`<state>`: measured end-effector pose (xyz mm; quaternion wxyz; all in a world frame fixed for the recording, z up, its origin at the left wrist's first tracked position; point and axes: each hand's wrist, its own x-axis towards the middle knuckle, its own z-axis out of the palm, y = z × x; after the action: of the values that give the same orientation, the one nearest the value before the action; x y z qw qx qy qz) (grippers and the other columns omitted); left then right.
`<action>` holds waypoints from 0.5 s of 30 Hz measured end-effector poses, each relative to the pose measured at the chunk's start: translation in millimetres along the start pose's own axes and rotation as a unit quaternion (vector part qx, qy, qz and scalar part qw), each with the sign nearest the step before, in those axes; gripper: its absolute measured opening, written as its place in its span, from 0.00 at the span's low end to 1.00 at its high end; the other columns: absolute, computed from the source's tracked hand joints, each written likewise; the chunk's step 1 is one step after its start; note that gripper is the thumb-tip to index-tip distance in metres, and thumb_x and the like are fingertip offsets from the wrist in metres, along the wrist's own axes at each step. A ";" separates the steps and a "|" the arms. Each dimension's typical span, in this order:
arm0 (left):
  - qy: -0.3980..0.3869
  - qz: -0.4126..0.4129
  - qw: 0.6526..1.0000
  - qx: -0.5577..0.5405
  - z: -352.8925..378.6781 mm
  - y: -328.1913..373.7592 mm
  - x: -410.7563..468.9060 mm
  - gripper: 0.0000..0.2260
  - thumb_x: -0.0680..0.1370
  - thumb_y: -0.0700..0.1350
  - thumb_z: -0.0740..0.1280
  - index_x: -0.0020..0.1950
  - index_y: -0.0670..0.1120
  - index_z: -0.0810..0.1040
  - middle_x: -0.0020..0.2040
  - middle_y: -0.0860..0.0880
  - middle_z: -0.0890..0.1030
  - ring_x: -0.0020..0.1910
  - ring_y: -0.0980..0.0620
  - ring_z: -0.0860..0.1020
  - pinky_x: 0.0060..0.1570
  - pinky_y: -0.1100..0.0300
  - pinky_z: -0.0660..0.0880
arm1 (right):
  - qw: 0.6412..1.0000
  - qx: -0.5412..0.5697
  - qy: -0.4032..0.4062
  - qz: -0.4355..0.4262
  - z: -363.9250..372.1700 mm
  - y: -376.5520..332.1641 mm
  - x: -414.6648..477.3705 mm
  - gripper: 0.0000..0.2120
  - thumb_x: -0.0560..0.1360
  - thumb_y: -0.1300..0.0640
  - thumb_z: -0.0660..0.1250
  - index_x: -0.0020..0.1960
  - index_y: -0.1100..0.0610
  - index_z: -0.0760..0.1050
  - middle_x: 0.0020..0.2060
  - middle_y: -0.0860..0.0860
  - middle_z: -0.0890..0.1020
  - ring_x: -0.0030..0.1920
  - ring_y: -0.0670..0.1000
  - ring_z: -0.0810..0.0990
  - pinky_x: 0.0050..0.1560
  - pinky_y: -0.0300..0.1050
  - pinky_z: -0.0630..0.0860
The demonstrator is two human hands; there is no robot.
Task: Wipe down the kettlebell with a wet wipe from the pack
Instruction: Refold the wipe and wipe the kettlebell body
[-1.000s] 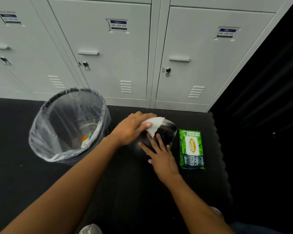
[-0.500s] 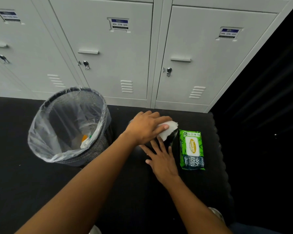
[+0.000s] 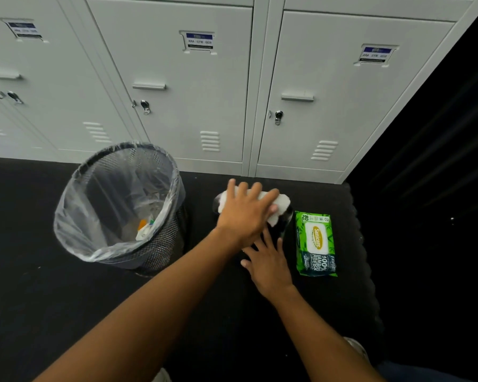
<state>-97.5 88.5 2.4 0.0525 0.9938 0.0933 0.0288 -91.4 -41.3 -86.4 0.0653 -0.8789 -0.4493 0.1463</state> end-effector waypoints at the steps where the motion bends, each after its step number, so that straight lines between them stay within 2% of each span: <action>1: -0.004 0.011 1.000 0.016 -1.6 7.3 6.6 0.18 0.85 0.56 0.50 0.72 0.52 0.66 0.64 0.44 0.72 0.60 0.41 0.71 0.68 0.39 0.62 | 1.000 0.009 -0.005 0.005 -1.6 -0.4 0.0 0.26 0.79 0.51 0.65 0.75 0.43 0.64 0.78 0.49 0.59 0.80 0.57 0.45 0.74 0.71 0.52; 2: -0.001 0.016 1.000 0.015 -3.4 10.9 12.2 0.18 0.85 0.56 0.50 0.69 0.51 0.68 0.61 0.45 0.74 0.57 0.42 0.72 0.63 0.42 0.66 | 1.000 0.009 -0.012 0.008 -2.6 -0.4 0.0 0.25 0.79 0.51 0.64 0.75 0.43 0.64 0.78 0.49 0.61 0.80 0.57 0.47 0.75 0.70 0.52; 4: 0.017 0.013 1.000 -0.020 -5.0 8.2 19.1 0.18 0.84 0.58 0.49 0.64 0.51 0.72 0.55 0.47 0.77 0.52 0.45 0.74 0.54 0.47 0.69 | 1.000 -0.004 -0.018 0.004 -2.7 0.5 0.3 0.26 0.80 0.50 0.63 0.76 0.42 0.61 0.78 0.48 0.57 0.80 0.56 0.44 0.75 0.69 0.50; 7: 0.064 0.003 0.995 -0.079 -1.1 -7.7 12.4 0.18 0.84 0.58 0.50 0.58 0.52 0.76 0.49 0.50 0.78 0.48 0.49 0.74 0.50 0.51 0.68 | 1.000 -0.016 -0.015 -0.007 -2.1 1.8 1.8 0.31 0.80 0.50 0.63 0.78 0.41 0.53 0.81 0.48 0.46 0.79 0.56 0.34 0.75 0.71 0.51; 10: 0.120 -0.095 0.969 -0.192 12.4 -30.6 -6.0 0.18 0.84 0.57 0.49 0.50 0.51 0.75 0.44 0.51 0.75 0.45 0.49 0.73 0.47 0.50 0.69 | 1.000 -0.014 -0.008 -0.018 -3.2 2.3 0.0 0.40 0.79 0.52 0.65 0.77 0.34 0.40 0.77 0.43 0.30 0.77 0.55 0.27 0.73 0.71 0.47; 13: 0.128 -0.194 0.914 -0.333 21.3 -35.1 -17.8 0.17 0.84 0.58 0.49 0.49 0.51 0.72 0.45 0.50 0.73 0.45 0.50 0.71 0.51 0.44 0.73 | 1.000 -0.004 0.005 -0.012 -2.8 0.1 -0.8 0.46 0.79 0.53 0.66 0.75 0.32 0.34 0.76 0.42 0.27 0.76 0.54 0.26 0.72 0.71 0.43; 15: 0.117 -0.244 0.902 -0.336 14.8 -27.0 -14.1 0.16 0.84 0.57 0.49 0.50 0.51 0.73 0.48 0.49 0.75 0.50 0.48 0.73 0.59 0.40 0.71 | 1.000 -0.009 0.006 -0.009 -1.8 -0.4 -0.5 0.43 0.79 0.52 0.65 0.75 0.32 0.35 0.76 0.43 0.28 0.76 0.55 0.25 0.71 0.71 0.41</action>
<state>-115.3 110.8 -15.9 0.3773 0.8529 0.3228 0.1611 -91.4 -41.4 -84.6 0.0612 -0.8763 -0.4579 0.1368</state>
